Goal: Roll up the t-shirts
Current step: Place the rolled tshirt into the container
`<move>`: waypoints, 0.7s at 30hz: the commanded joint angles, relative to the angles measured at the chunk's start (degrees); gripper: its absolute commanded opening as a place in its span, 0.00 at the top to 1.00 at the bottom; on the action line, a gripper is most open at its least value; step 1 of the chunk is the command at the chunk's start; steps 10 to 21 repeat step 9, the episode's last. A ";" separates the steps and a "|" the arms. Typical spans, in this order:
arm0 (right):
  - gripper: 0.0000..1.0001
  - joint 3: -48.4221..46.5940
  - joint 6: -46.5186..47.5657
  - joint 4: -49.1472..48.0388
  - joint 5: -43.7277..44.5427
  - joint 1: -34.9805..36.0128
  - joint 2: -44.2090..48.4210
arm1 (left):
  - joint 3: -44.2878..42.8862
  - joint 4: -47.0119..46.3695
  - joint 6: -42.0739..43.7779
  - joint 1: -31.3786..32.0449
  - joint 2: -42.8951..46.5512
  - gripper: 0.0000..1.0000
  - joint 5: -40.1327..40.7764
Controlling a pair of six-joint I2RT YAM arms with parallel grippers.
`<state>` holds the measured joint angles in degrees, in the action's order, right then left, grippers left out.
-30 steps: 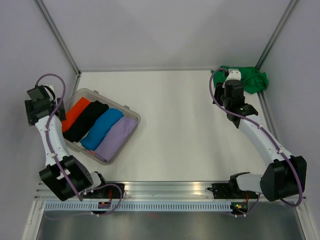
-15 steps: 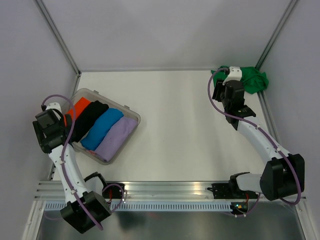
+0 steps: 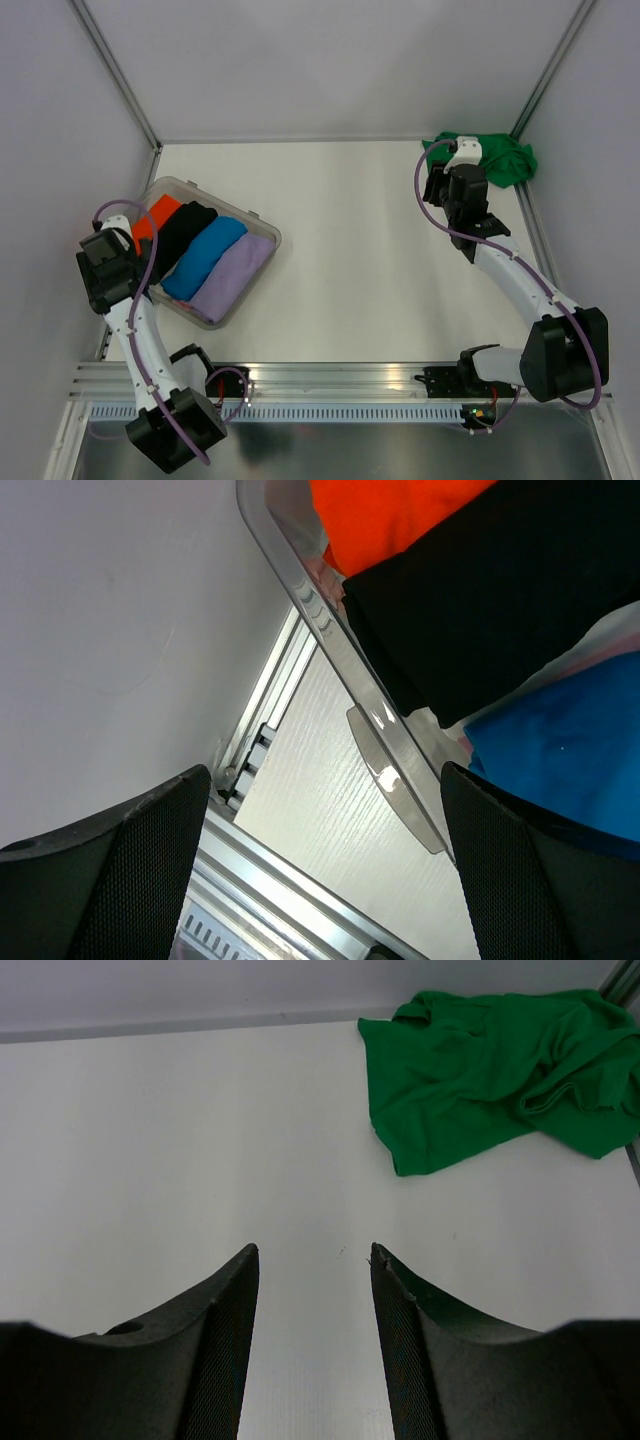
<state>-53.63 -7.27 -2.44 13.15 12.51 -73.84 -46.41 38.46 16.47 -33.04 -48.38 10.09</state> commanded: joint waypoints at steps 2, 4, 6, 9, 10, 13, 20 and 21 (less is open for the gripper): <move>0.45 0.45 -0.64 -2.05 -0.75 -0.21 1.86 | 1.06 -1.19 -1.44 -0.10 1.97 0.00 -2.00; 0.45 0.63 -0.73 -2.13 -1.02 -0.21 1.77 | 1.24 -1.28 -1.00 -0.10 2.50 0.00 -2.26; 0.45 0.63 -0.82 -2.13 -1.28 -0.21 1.77 | 2.02 -1.19 -0.83 -0.10 2.85 0.00 -2.97; 0.45 0.45 -0.82 -2.31 -1.46 -0.21 1.69 | 2.21 -1.19 -1.79 -0.19 3.99 0.00 -3.84; 0.45 0.45 -0.82 -2.31 -1.46 -0.21 1.69 | 2.21 -1.19 -1.79 -0.19 3.99 0.00 -3.84; 0.45 0.45 -0.82 -2.31 -1.46 -0.21 1.69 | 2.21 -1.19 -1.79 -0.19 3.99 0.00 -3.84; 0.45 0.45 -0.82 -2.31 -1.46 -0.21 1.69 | 2.21 -1.19 -1.79 -0.19 3.99 0.00 -3.84; 0.45 0.45 -0.82 -2.31 -1.46 -0.21 1.69 | 2.21 -1.19 -1.79 -0.19 3.99 0.00 -3.84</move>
